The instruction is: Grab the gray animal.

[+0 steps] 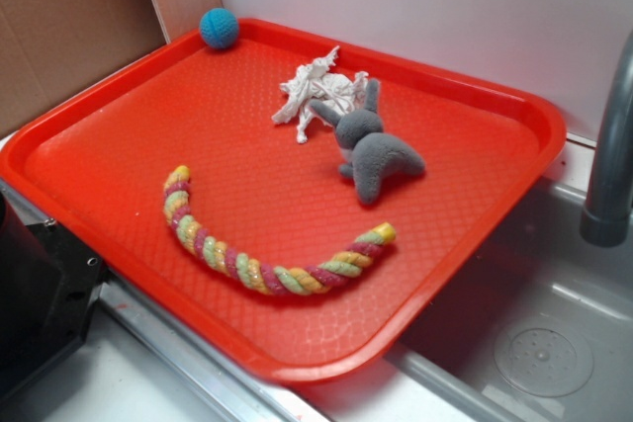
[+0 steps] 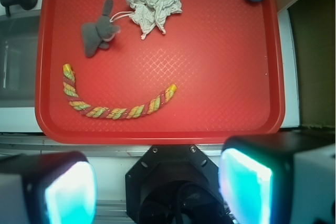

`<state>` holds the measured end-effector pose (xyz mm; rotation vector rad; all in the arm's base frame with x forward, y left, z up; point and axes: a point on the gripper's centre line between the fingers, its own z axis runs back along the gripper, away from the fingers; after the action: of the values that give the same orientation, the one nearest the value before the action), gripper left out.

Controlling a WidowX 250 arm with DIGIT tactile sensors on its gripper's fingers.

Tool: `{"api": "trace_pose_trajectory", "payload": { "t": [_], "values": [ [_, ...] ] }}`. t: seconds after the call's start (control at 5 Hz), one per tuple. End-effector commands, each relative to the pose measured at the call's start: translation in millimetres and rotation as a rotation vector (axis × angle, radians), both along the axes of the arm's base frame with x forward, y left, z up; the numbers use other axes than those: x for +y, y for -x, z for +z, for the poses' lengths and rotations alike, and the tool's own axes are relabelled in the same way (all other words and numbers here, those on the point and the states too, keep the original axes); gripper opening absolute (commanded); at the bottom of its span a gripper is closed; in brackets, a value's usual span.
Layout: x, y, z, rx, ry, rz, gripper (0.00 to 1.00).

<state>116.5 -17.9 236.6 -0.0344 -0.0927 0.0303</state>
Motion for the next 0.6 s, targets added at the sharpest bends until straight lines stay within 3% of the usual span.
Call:
{"api": "trace_pose_trajectory", "payload": {
  "t": [0.0,0.2,0.4],
  "values": [
    [0,0,0,0.000,0.000,0.000,1.00],
    [-7,-14,-6,0.036,0.004,0.112,1.00],
    [-12,-31,-13,0.037,0.062,0.346,1.00]
  ]
}}
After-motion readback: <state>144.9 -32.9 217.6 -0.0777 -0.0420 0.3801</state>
